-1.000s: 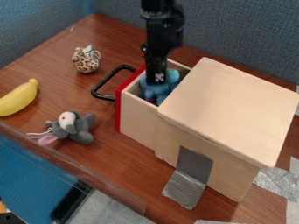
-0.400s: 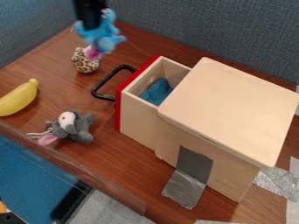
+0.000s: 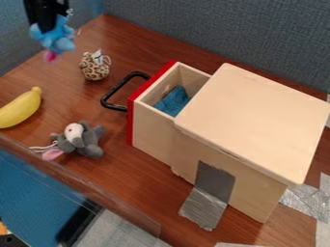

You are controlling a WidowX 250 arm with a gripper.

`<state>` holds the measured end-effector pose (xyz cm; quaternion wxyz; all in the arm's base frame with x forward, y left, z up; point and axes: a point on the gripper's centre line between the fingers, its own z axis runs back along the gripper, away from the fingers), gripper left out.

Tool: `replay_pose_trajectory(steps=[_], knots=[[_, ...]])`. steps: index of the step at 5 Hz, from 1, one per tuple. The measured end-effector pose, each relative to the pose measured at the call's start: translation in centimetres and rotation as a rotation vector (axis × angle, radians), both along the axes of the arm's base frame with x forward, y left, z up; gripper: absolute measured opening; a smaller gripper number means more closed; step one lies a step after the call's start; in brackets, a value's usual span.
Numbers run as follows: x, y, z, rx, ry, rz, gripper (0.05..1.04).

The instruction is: Take the blue object out of the drawer and place it on the left side of the table

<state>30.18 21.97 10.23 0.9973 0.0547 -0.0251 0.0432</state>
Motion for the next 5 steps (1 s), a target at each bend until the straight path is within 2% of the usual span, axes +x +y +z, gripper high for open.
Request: replay_pose_trajectory(steps=[1,2,3,4,5], knots=[[0.1,1.6,-2.3,0.011,-0.004,0.036,0.110],[0.8,2.5,-4.3,0.027,0.017,0.046,0.149],[0.9,3.2,-4.6,0.057,0.020,0.055,0.366],[0.8,3.9,-4.1,0.082,0.020,0.086,0.676],[-0.1,4.3,-3.8,0.053,0.037,0.122,0.952]])
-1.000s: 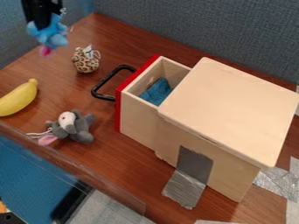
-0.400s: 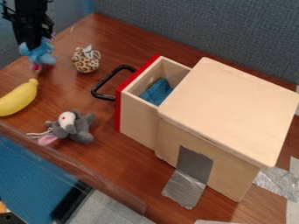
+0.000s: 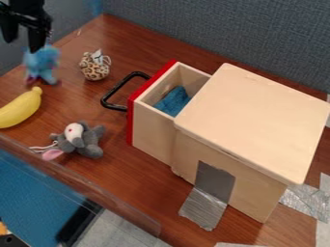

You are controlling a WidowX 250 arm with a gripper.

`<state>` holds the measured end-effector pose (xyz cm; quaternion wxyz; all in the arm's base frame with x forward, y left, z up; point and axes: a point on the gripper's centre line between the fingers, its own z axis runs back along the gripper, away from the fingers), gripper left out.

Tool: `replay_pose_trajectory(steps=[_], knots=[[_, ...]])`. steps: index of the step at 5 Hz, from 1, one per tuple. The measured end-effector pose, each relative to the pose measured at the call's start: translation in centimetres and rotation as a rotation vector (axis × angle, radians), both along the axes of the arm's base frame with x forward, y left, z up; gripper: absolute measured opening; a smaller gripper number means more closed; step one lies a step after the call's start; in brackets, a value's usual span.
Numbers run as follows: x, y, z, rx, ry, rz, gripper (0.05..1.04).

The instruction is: Take the blue object out of the drawer and place it on the left side of the table

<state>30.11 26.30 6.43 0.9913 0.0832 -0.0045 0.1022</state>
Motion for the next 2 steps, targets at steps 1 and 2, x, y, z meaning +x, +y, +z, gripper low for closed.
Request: replay_pose_trajectory(steps=[1,2], knots=[[-0.53,-0.24,2.61,-0.022,-0.026,0.012,1.004],[-1.14,-0.29,3.36,-0.047,-0.024,0.017,1.000]])
